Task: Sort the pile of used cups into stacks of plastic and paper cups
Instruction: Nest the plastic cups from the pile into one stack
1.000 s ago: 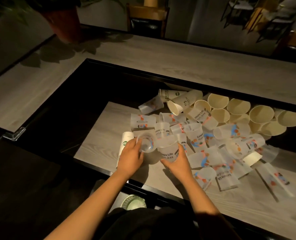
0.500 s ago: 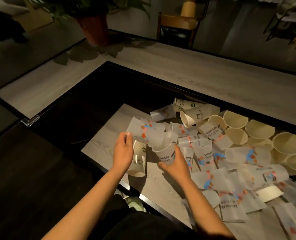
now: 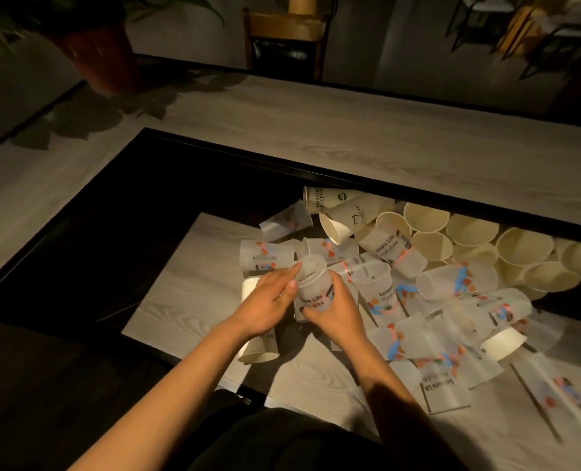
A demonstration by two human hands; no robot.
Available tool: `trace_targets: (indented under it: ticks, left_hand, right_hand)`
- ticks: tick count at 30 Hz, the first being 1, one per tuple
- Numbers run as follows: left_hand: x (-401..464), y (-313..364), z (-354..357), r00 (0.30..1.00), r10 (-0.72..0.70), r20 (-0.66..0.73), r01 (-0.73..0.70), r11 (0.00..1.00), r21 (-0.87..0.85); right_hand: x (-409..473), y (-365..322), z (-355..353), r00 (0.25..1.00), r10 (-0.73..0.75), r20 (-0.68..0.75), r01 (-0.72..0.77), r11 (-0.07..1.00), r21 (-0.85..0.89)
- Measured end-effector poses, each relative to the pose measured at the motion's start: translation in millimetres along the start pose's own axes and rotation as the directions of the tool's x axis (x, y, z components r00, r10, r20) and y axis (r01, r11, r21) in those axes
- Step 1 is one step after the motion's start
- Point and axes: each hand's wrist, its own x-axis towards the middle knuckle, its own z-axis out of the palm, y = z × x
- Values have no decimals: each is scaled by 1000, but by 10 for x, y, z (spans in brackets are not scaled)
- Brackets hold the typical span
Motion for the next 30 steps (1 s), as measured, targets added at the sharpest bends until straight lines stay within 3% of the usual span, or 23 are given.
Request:
trace_targets:
  ticks: [2, 4, 8, 11, 14, 17, 23, 27, 30]
  left_hand:
    - [78, -75, -39, 1000, -12, -22, 11, 999, -51]
    - [168, -178, -64, 985, -103, -137, 87, 989, -120]
    - [378, -492, -170, 820, -421, -387, 342, 903, -258]
    - [497, -696, -289, 712, -637, -295, 477, 747, -462]
    - [533, -801, -341, 728, -665, -167, 533, 702, -473]
    - [525, -813, -370, 753, -645, -133, 503, 694, -515]
    - [509, -690, -438, 721, -664, -199, 368, 609, -703]
    - [431, -566, -479, 664, -707, -244, 204, 485, -851]
    - [363, -455, -523, 577, -786, -221, 69, 317, -946]
  right_hand:
    - [27, -4, 16, 1000, 9, -10, -9, 1000, 21]
    - [53, -19, 36, 1000, 17, -22, -16, 999, 32]
    - [114, -73, 42, 998, 53, -35, -52, 998, 41]
    - [127, -103, 26, 998, 57, -35, -55, 997, 47]
    - [115, -112, 27, 997, 65, -29, -64, 997, 49]
    - [93, -123, 53, 997, 69, -18, -68, 997, 44]
    - [82, -168, 126, 993, 114, 42, -115, 993, 24]
    - [87, -191, 148, 989, 124, 76, -126, 992, 10]
    - [87, -204, 155, 988, 127, 91, -126, 992, -15]
